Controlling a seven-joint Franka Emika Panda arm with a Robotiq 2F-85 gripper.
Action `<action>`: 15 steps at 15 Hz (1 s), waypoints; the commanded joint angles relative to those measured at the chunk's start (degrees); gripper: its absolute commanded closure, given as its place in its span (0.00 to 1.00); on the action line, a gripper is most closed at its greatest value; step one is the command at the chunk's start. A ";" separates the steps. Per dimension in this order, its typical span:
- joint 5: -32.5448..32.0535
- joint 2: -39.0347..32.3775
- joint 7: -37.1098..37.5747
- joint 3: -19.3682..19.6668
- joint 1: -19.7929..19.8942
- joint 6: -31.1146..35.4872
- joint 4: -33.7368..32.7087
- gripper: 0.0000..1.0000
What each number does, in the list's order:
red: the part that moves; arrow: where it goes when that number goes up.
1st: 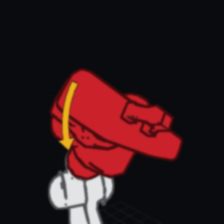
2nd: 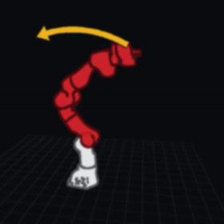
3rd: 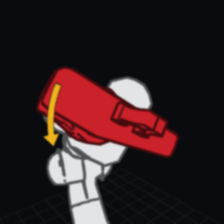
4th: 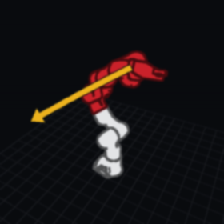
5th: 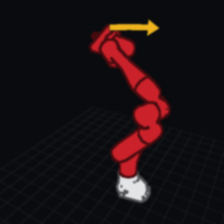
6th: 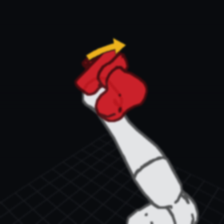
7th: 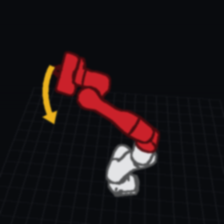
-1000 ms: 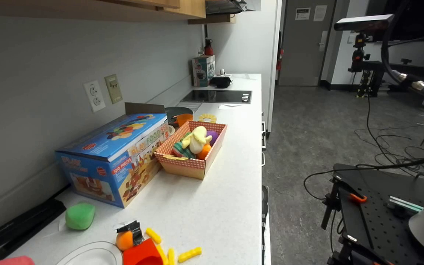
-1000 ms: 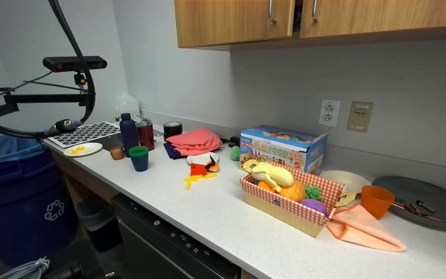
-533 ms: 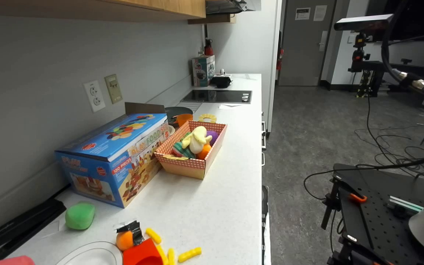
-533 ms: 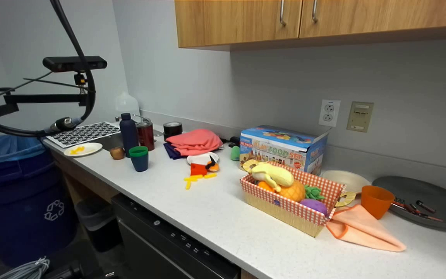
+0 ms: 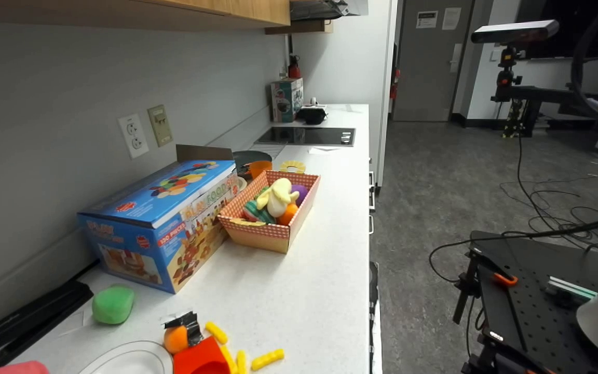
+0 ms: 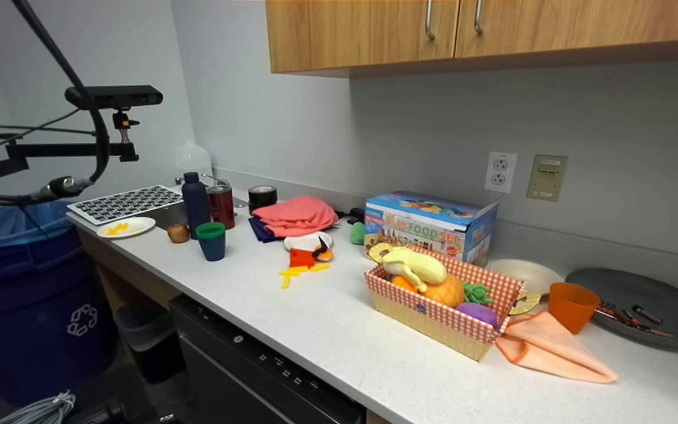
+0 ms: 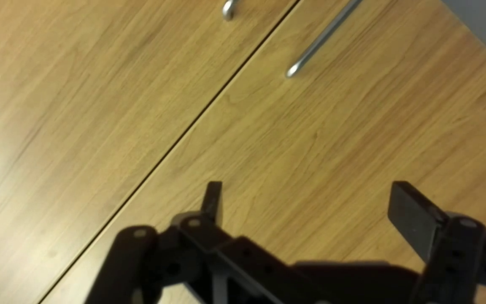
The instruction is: Close the cabinet
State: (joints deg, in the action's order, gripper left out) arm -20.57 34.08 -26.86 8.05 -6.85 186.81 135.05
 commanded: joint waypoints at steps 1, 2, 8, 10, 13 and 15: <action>0.50 10.90 0.51 1.04 -2.64 -8.10 6.77 0.00; 0.33 13.11 0.97 0.80 -2.56 -10.29 7.91 0.00; 2.68 22.86 0.72 0.08 -3.34 -21.99 11.52 0.00; 3.80 25.17 1.03 -0.61 -3.61 -26.36 11.15 0.00; 4.05 23.51 0.61 -1.07 -2.71 -26.70 9.98 0.00; 5.03 25.70 0.71 -1.77 -3.48 -29.97 9.81 0.00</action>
